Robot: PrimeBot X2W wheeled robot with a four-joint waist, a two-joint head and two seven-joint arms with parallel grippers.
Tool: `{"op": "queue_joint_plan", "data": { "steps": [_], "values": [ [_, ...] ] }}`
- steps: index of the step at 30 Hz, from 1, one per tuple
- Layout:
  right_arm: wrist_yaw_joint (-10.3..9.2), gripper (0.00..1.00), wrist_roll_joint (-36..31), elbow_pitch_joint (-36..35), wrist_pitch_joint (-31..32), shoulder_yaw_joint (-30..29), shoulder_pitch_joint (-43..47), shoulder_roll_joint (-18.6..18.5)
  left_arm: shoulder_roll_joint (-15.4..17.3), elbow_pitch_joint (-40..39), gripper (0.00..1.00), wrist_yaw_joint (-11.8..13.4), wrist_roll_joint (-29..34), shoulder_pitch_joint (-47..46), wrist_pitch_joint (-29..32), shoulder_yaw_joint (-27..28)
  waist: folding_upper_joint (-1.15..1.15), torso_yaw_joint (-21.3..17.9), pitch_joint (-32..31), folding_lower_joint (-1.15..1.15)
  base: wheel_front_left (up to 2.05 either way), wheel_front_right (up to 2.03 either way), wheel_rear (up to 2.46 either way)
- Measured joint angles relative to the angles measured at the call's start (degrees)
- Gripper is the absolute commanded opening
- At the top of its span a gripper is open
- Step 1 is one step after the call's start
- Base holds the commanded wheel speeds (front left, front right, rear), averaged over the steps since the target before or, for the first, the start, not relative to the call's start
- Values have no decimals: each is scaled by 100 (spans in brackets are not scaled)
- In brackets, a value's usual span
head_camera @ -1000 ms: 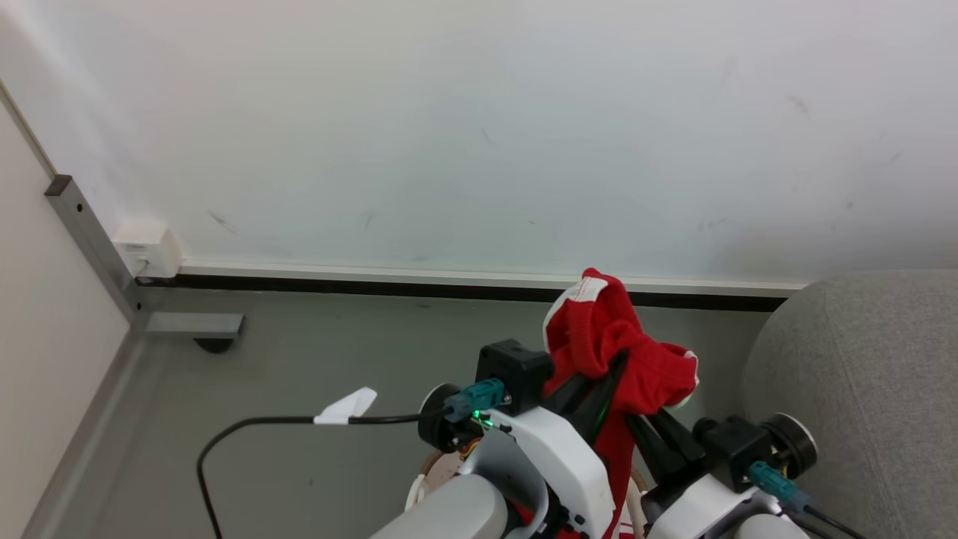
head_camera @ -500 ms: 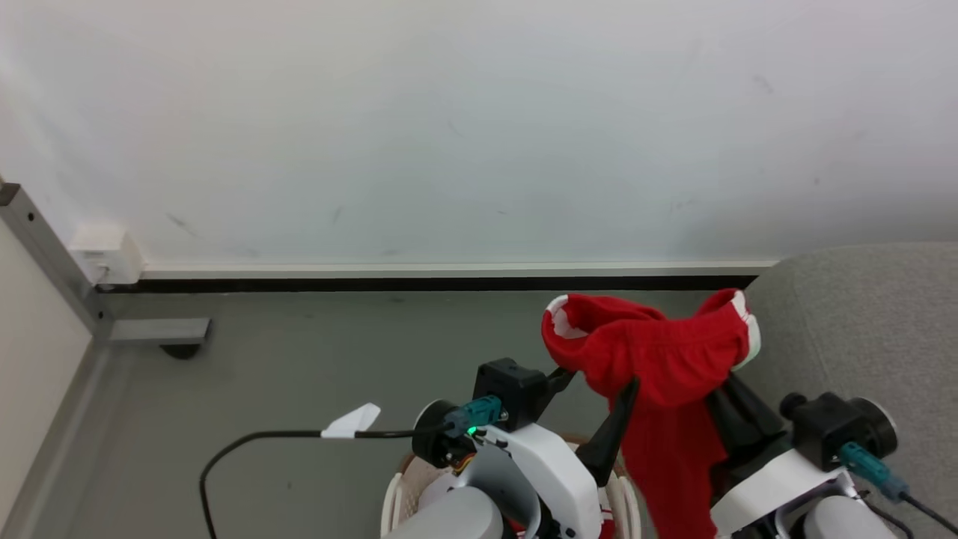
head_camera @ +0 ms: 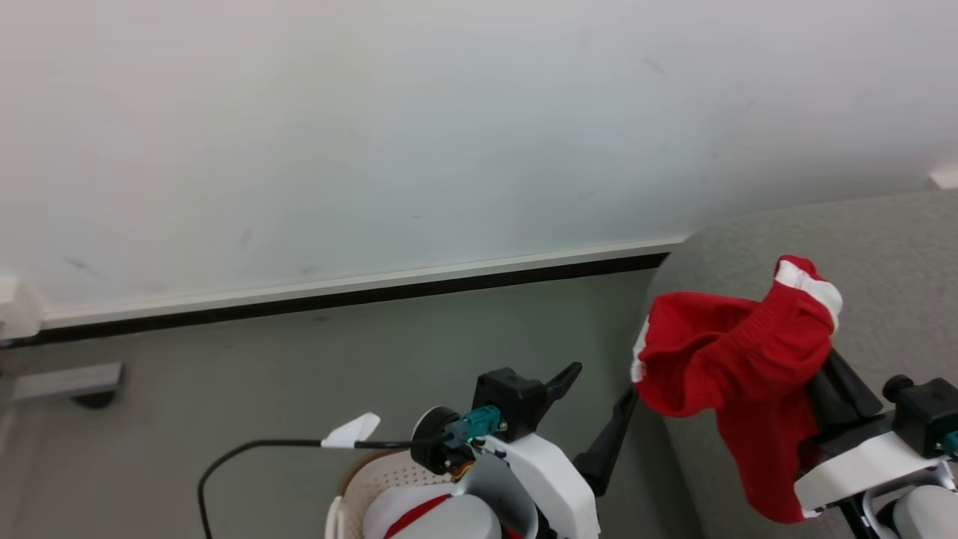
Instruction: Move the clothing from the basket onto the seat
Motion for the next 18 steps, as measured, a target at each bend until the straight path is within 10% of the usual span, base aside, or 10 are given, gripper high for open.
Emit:
{"op": "queue_joint_plan", "data": {
  "steps": [18],
  "values": [
    [1,0,157,-277,0,-464,205,-368,44,-229,100,-70,63,8,-44,-259,0,-1237,176,0,0,0,0]
  ]
}}
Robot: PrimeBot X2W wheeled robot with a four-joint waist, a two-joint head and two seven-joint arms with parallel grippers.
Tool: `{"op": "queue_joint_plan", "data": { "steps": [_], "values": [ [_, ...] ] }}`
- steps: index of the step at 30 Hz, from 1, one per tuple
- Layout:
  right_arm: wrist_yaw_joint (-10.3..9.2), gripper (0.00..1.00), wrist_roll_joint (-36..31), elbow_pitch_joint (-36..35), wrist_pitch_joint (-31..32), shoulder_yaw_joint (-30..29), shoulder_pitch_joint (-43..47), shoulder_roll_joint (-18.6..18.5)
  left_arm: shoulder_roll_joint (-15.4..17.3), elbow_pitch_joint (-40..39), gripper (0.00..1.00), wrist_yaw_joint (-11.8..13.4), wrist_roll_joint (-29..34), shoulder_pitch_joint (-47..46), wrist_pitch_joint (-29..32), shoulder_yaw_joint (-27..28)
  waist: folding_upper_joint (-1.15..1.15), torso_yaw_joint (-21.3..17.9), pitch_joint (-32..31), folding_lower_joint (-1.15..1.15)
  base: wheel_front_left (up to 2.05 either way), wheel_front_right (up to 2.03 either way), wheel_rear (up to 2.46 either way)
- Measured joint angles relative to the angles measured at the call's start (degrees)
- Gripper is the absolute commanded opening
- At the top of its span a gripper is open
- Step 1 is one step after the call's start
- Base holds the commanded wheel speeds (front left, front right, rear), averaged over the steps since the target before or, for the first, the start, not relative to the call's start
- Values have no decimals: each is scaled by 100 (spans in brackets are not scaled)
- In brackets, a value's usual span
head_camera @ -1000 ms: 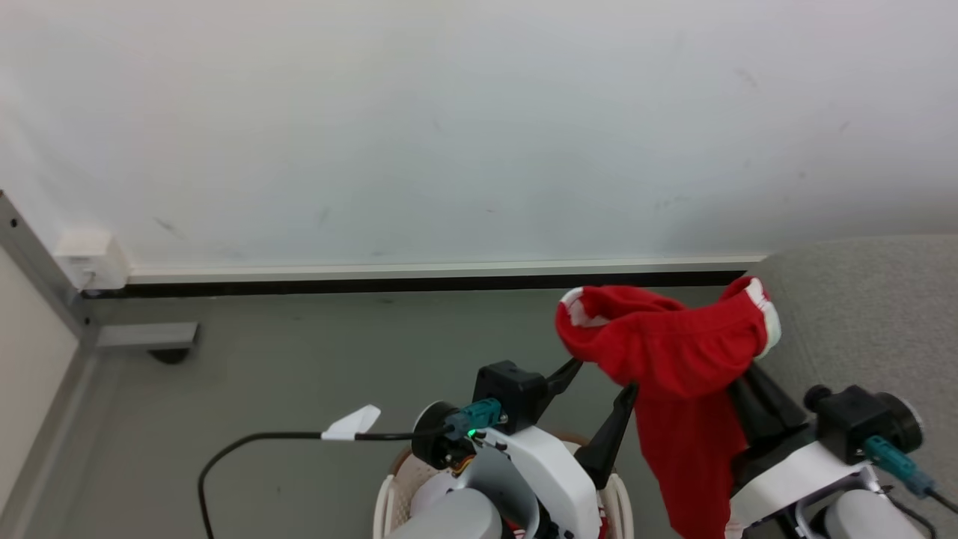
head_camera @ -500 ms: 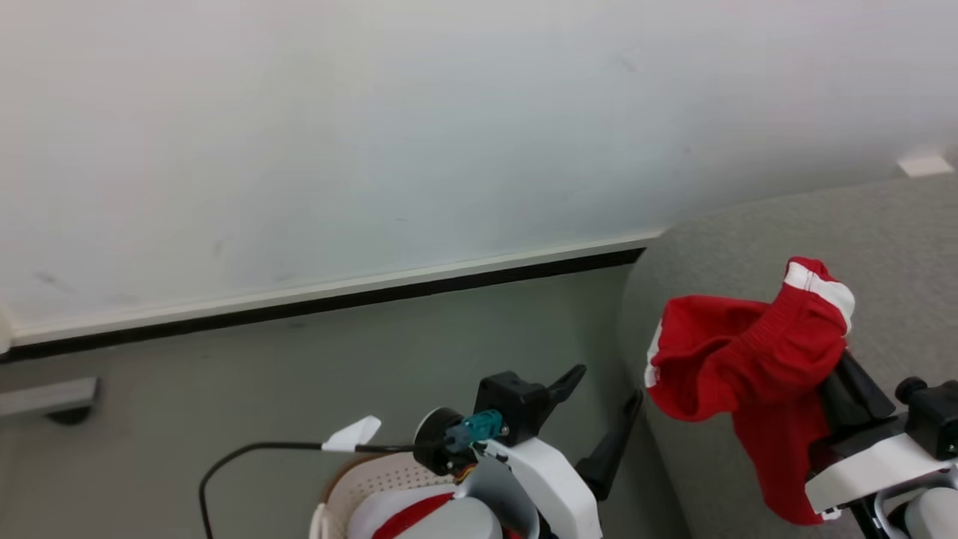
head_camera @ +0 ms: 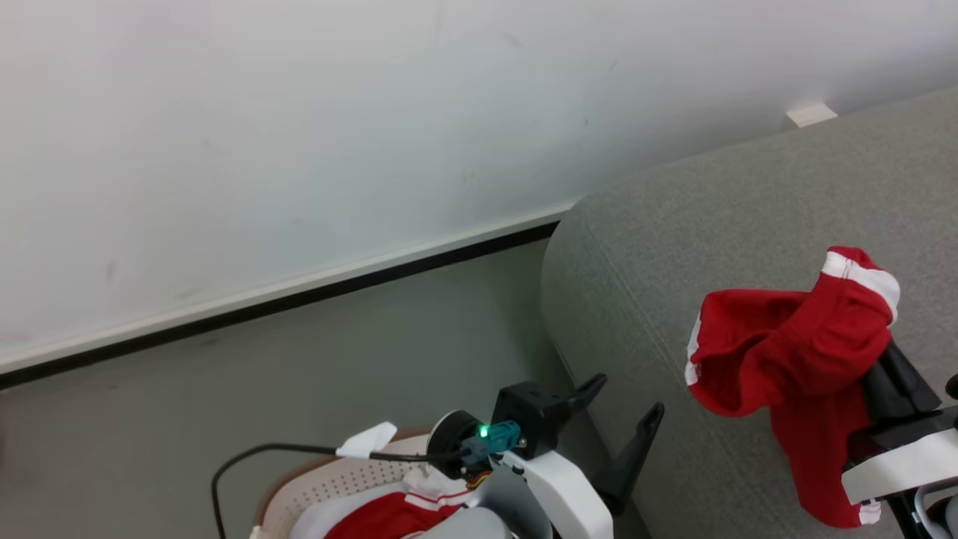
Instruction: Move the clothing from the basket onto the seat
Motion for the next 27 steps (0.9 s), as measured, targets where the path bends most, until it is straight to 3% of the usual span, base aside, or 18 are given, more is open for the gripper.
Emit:
{"op": "queue_joint_plan", "data": {
  "steps": [7,15,21,27],
  "values": [
    [0,0,103,-94,0,-436,-486,144,120,-255,100,2,272,-447,265,-83,0,-17,622,0,0,0,0],
    [-1,0,90,287,0,-1351,-2187,-37,224,-516,100,-203,726,-1533,625,-190,0,188,1927,1,0,0,0],
    [-1,0,23,1049,63,-2243,-3750,-447,276,-591,100,-253,961,-2113,709,-107,0,448,2954,2,0,0,0],
    [0,0,-788,2399,64,-3220,-4607,-738,303,-622,100,-238,1033,-2384,649,-32,-1,772,3786,3,0,0,0]
  ]
}}
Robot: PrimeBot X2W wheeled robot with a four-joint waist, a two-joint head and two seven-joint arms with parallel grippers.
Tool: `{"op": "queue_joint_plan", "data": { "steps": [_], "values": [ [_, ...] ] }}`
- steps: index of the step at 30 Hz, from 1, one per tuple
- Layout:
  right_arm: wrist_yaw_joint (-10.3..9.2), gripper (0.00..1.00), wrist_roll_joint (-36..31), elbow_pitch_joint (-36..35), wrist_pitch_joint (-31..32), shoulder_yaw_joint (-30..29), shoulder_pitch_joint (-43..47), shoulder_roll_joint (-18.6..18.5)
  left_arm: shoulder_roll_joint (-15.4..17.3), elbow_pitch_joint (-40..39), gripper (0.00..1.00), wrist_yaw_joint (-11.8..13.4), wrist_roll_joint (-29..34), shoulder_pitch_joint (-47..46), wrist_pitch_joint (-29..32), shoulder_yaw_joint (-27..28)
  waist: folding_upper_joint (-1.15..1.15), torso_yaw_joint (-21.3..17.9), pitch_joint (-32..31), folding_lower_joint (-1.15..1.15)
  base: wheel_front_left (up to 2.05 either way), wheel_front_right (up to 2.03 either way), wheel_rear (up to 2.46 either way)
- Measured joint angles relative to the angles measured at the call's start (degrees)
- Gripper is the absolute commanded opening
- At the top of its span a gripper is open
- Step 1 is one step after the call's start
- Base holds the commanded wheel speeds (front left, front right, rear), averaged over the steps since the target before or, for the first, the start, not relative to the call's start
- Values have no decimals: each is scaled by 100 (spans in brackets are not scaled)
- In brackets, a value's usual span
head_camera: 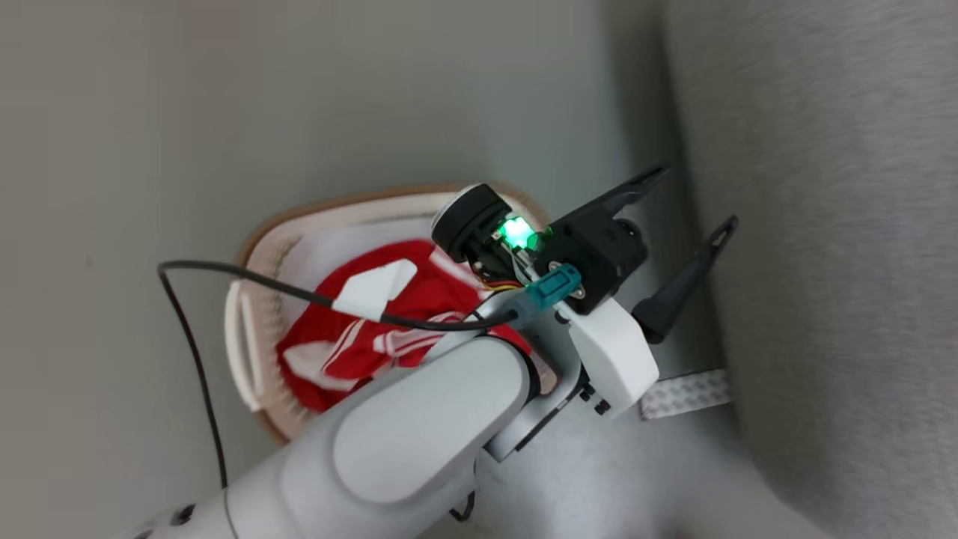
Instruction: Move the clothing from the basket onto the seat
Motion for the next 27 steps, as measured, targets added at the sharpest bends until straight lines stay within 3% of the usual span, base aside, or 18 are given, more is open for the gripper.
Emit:
{"op": "queue_joint_plan", "data": {
  "steps": [6,7,8,9,16,27],
  "values": [
    [0,0,-690,1114,-44,-925,-53,287,26,86,100,69,-14,74,-155,40,0,439,347,0,0,0,0],
    [0,18,-810,1131,-44,-1038,-26,365,44,107,100,74,-29,108,-176,48,0,487,365,0,0,0,0],
    [0,49,-934,1104,-46,-1113,14,438,60,123,100,97,-52,144,-214,66,0,517,361,0,0,0,0],
    [0,100,-1011,1084,-51,-1169,62,533,81,141,100,115,-68,186,-237,86,-1,530,335,-1,0,0,0],
    [0,100,-1149,544,-62,-914,944,1080,233,301,100,216,-201,482,-525,238,0,471,-147,-2,0,0,0],
    [0,100,-612,-1220,-66,-102,2913,1350,452,795,100,491,-684,1447,-1244,634,0,459,-1552,-4,0,0,0]
  ]
}}
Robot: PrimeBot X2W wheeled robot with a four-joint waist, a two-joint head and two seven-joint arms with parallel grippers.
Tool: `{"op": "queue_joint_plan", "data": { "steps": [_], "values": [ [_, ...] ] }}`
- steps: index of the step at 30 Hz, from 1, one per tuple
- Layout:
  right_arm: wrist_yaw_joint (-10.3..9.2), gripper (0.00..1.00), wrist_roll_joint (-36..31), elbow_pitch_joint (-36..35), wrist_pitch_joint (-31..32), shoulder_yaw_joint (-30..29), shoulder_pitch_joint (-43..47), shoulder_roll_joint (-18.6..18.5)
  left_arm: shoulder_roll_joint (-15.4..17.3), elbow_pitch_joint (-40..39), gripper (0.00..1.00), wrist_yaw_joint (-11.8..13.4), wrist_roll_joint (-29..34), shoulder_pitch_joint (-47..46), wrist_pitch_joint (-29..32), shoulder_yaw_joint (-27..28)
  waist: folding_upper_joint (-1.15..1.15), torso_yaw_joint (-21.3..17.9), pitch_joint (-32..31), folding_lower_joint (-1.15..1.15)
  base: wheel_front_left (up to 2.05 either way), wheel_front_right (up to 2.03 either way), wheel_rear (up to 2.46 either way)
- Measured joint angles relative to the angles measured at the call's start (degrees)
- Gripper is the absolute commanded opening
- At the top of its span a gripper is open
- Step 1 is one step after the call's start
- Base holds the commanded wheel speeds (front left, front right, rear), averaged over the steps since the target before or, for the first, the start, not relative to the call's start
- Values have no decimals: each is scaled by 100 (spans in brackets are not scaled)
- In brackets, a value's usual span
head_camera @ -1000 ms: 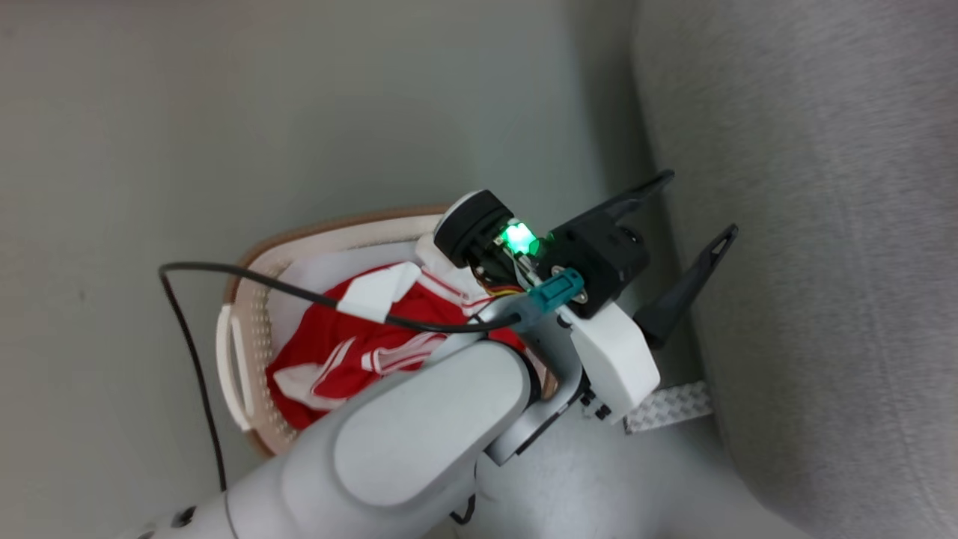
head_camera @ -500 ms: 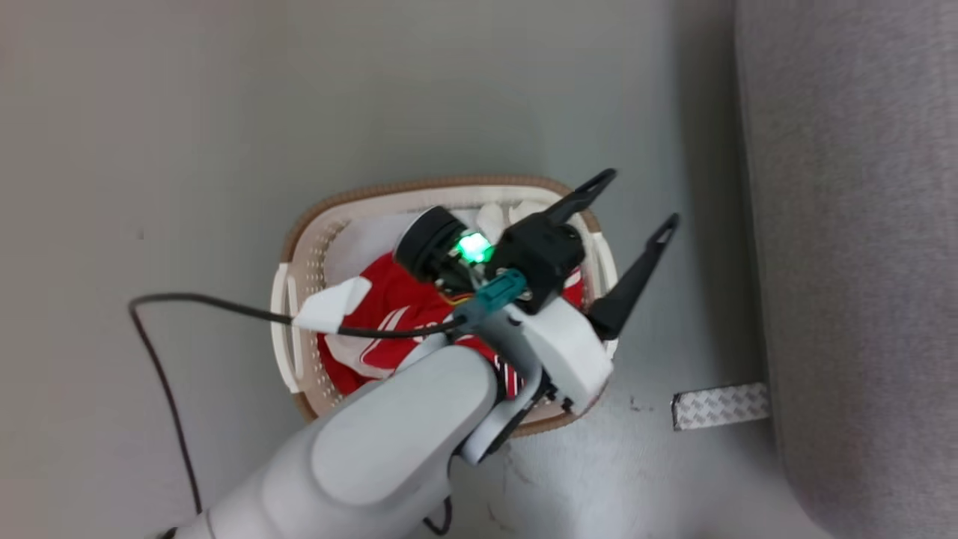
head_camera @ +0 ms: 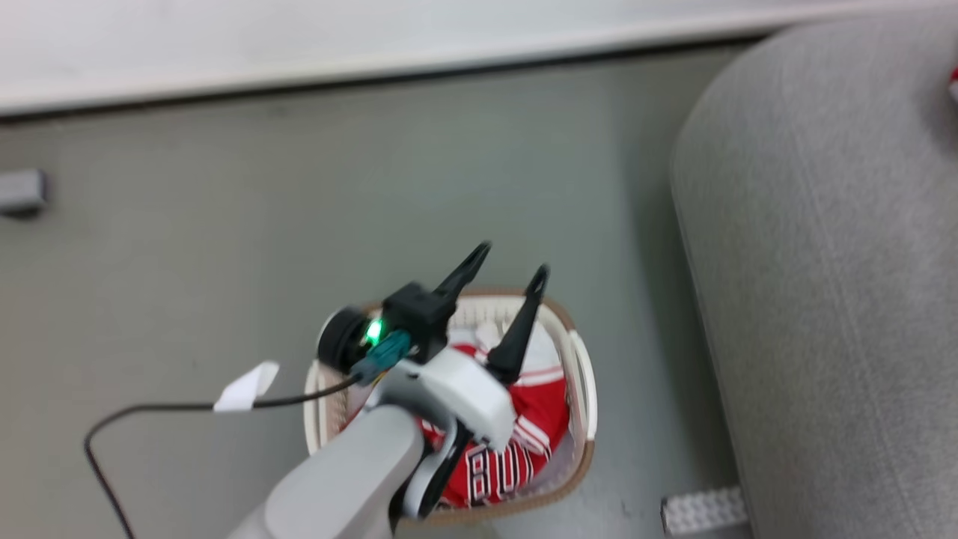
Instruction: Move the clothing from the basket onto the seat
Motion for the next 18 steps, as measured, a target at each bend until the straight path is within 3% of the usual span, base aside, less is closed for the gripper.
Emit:
{"op": "queue_joint_plan", "data": {
  "steps": [8,13,18],
  "values": [
    [0,100,80,-1227,1,504,1724,280,203,355,100,283,-140,917,-368,375,0,248,-1124,-1,0,0,0],
    [0,100,-23,-1572,1,876,2418,659,309,407,100,392,-86,1553,-416,755,0,461,-1650,-1,0,0,0],
    [0,100,-62,-1613,1,1168,2992,984,194,198,100,342,78,2343,-422,1388,0,618,-2096,-1,0,0,0]
  ]
}}
